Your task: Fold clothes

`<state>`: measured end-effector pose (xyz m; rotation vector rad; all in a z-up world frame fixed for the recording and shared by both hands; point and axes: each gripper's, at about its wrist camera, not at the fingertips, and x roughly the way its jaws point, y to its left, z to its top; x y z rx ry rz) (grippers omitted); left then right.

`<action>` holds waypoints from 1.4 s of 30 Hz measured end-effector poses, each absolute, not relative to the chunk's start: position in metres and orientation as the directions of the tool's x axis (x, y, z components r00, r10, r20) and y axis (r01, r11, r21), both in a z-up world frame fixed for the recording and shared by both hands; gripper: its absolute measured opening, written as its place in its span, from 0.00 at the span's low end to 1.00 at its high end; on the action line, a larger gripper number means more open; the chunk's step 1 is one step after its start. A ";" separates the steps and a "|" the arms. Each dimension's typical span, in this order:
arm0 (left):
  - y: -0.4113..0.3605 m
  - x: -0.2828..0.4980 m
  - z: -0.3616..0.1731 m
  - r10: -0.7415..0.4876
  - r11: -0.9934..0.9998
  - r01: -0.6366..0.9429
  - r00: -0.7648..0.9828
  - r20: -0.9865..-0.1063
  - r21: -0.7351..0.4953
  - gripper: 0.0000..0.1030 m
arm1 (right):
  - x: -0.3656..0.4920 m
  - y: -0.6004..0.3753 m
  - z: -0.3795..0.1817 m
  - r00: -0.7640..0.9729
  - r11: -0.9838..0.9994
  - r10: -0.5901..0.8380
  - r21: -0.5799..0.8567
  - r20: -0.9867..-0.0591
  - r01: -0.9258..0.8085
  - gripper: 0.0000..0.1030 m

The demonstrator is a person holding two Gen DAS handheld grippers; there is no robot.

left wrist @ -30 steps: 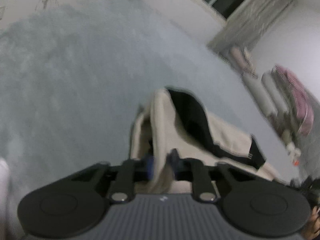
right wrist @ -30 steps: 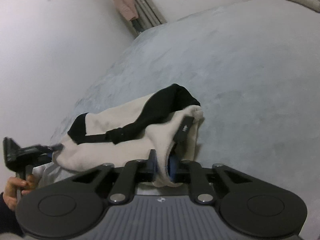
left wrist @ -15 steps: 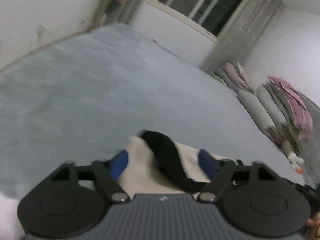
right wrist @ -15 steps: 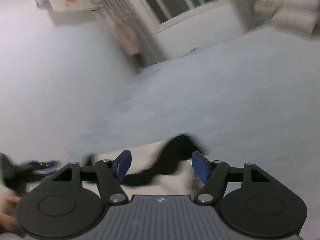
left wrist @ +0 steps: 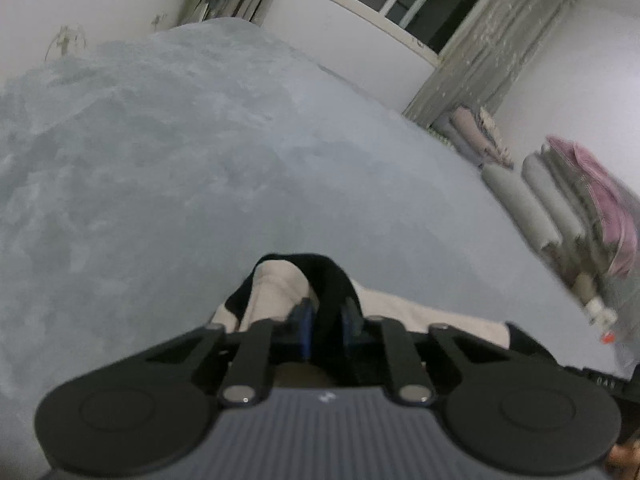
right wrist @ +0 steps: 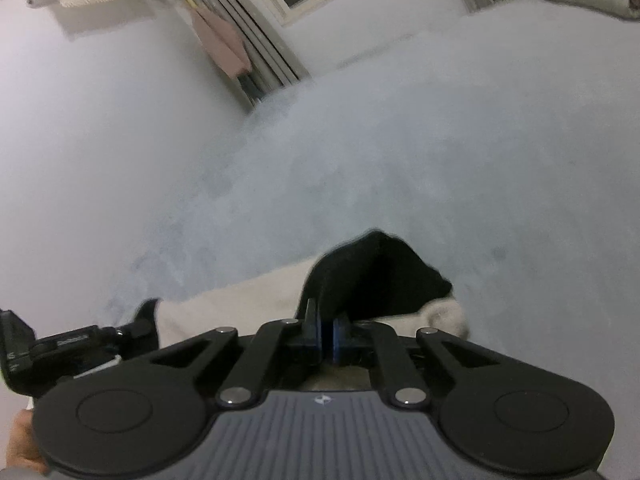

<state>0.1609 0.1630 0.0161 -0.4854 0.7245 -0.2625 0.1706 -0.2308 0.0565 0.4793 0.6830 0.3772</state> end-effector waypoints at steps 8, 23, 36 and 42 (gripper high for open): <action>0.177 0.151 0.046 -0.446 0.787 0.062 0.746 -0.495 -0.614 0.06 | 0.150 -0.254 0.083 0.729 0.660 0.594 0.724 -0.341 -0.199 0.07; 0.172 0.108 0.023 -0.397 0.867 0.050 0.671 -0.626 -0.496 0.06 | 0.117 -0.257 0.074 0.625 0.708 0.623 0.680 -0.471 -0.193 0.07; 0.172 0.113 0.017 -0.387 0.886 0.069 0.656 -0.648 -0.459 0.11 | 0.111 -0.259 0.068 0.594 0.712 0.637 0.671 -0.492 -0.207 0.07; 0.167 0.116 0.015 -0.371 0.906 0.096 0.649 -0.665 -0.412 0.22 | 0.112 -0.233 0.065 0.585 0.879 0.471 0.412 -0.660 -0.242 0.08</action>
